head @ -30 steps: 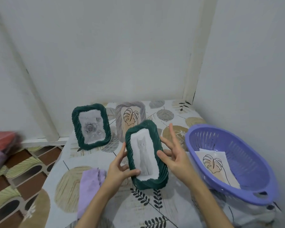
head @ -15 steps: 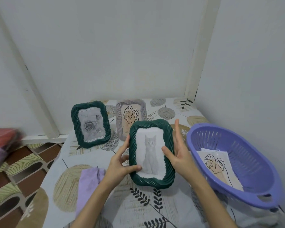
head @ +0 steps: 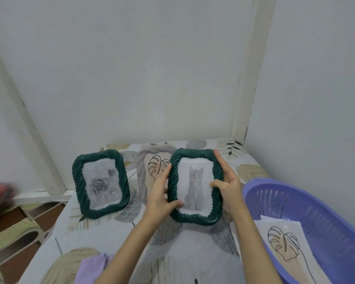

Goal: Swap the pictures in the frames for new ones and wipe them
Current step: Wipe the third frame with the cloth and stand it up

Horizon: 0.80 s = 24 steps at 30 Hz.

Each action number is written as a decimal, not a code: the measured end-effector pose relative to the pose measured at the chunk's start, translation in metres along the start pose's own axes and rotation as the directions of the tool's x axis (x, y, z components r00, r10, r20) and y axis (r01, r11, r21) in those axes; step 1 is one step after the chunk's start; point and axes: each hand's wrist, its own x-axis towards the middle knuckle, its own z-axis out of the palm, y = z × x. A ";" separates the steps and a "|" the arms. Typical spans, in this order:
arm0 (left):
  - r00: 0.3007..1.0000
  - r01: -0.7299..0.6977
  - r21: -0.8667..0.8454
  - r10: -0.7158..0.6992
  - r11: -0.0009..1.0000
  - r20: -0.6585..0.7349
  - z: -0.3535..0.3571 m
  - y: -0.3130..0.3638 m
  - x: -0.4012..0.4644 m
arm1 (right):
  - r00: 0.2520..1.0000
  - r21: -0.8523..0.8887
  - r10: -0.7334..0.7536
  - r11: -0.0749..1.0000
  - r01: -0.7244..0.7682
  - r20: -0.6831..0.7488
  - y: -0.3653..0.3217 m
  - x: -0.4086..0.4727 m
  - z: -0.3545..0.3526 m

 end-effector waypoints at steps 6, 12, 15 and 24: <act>0.995 -0.104 0.139 0.104 0.985 0.013 0.022 -0.015 0.063 | 0.958 0.026 -0.043 0.998 0.052 -0.283 0.020 0.046 -0.004; 0.987 -0.155 0.089 0.151 0.984 0.055 0.046 -0.031 0.085 | 0.917 0.018 -0.101 0.993 0.117 -0.385 0.040 0.063 -0.011; 0.985 -0.159 0.048 0.156 0.986 0.071 0.061 -0.039 0.082 | 0.914 -0.001 -0.094 0.995 0.102 -0.394 0.049 0.062 -0.021; 0.988 -0.152 0.043 0.151 0.987 0.042 0.082 -0.051 0.084 | 0.926 -0.003 -0.105 0.994 0.112 -0.363 0.058 0.065 -0.039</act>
